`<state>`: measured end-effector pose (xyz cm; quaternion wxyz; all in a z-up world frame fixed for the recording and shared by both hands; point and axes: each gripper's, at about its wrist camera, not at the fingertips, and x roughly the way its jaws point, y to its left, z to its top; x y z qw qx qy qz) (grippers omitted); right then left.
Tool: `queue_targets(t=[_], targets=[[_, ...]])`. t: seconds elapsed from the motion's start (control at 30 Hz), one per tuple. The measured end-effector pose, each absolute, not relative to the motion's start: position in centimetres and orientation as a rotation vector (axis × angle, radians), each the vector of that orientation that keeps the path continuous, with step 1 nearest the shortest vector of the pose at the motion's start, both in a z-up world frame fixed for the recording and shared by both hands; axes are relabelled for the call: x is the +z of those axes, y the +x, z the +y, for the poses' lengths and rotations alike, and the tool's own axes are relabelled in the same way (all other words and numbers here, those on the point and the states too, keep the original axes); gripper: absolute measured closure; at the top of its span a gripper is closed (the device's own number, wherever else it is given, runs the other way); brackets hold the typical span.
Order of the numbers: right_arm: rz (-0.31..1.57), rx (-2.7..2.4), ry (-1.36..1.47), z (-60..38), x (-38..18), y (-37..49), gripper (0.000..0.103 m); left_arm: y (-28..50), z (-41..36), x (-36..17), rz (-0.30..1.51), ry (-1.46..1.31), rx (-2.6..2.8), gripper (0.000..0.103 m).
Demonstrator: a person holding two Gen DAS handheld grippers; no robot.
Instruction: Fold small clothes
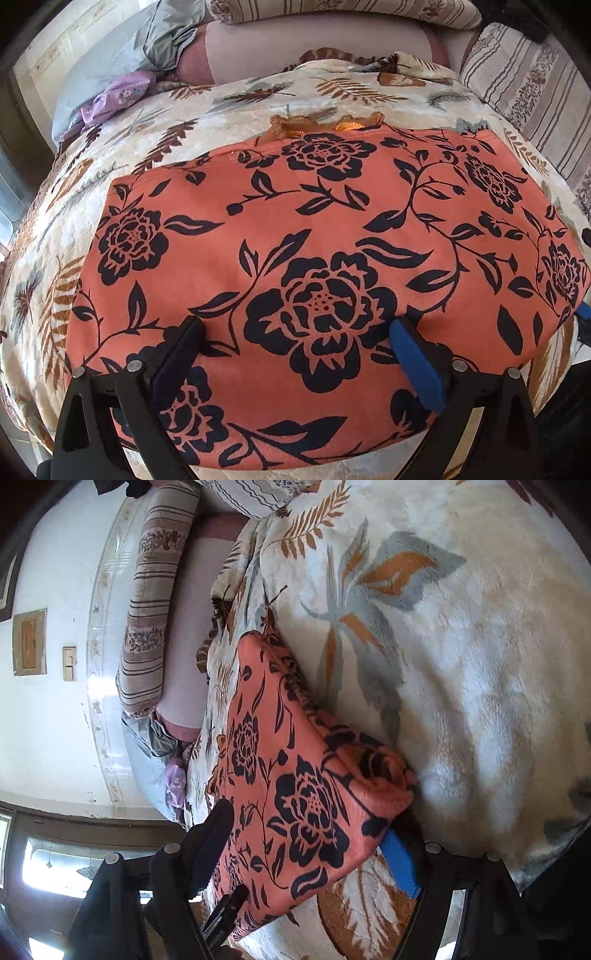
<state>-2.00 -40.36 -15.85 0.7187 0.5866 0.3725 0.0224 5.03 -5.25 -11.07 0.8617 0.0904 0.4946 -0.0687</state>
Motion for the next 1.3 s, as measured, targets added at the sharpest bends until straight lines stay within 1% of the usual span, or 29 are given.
queue_targets(t=[0.07, 0.1, 0.13, 0.17, 0.23, 0.3, 0.33, 0.67, 0.9, 0.97, 1.07, 1.1, 1.13, 1.17, 1.2, 1.27, 1.3], targets=[[0.818, 0.047, 1.268, -40.4, -15.5, -1.6, 0.029, 5.1, -5.2, -10.4, 1.034, 0.17, -0.151, 0.003], [0.818, 0.046, 1.245, -40.2, -15.3, -1.3, 0.033, 5.1, -5.1, -9.8, 1.018, 0.148, -0.15, 0.003], [0.822, 0.046, 1.224, -40.1, -15.1, -1.1, 0.041, 5.1, -5.0, -9.3, 0.997, 0.136, -0.144, 0.003], [0.822, 0.048, 1.212, -40.0, -14.9, -1.0, 0.042, 5.2, -5.0, -8.8, 0.977, 0.134, -0.139, 0.003], [0.82, 0.054, 1.196, -39.8, -14.9, -1.0, 0.042, 5.7, -5.3, -9.1, 0.976, 0.135, -0.139, 0.003], [0.826, 0.049, 1.185, -39.7, -15.0, -0.8, 0.04, 6.6, -5.9, -11.1, 1.052, 0.155, -0.141, 0.002], [0.833, 0.053, 1.182, -39.5, -15.0, -0.5, 0.04, 6.7, -5.8, -11.4, 1.041, 0.149, -0.137, 0.001], [0.846, 0.052, 1.11, -39.1, -14.3, -0.2, 0.04, 6.3, -5.4, -10.0, 1.03, 0.126, -0.134, 0.001], [0.845, 0.055, 1.058, -38.7, -13.4, 0.1, 0.04, 5.2, -4.1, -7.5, 0.949, 0.083, -0.131, 0.001], [0.859, 0.04, 1.076, -38.9, -13.8, 0.4, 0.04, 5.7, -3.6, -8.2, 0.961, 0.073, -0.117, 0.001], [0.87, 0.035, 1.068, -38.8, -14.6, 1.0, 0.039, 7.1, -3.5, -11.8, 1.056, 0.09, -0.1, 0.0], [0.87, 0.037, 1.072, -38.8, -14.8, 1.0, 0.039, 6.8, -3.5, -11.7, 1.015, 0.098, -0.106, 0.0], [0.876, 0.036, 1.055, -38.8, -14.6, 1.1, 0.044, 6.8, -3.6, -11.3, 1.022, 0.109, -0.105, 0.0], [0.887, 0.028, 1.024, -38.7, -14.3, 1.2, 0.056, 6.7, -3.6, -10.7, 1.028, 0.101, -0.106, 0.001], [0.899, 0.021, 1.0, -38.6, -14.2, 1.3, 0.061, 6.4, -3.4, -9.9, 1.002, 0.078, -0.112, 0.001], [0.909, 0.014, 1.001, -38.7, -14.3, 1.3, 0.063, 6.1, -3.4, -8.9, 0.943, 0.077, -0.107, 0.001], [0.909, 0.008, 1.008, -38.7, -14.5, 1.3, 0.063, 6.3, -3.4, -9.4, 0.944, 0.093, -0.101, 0.001]])
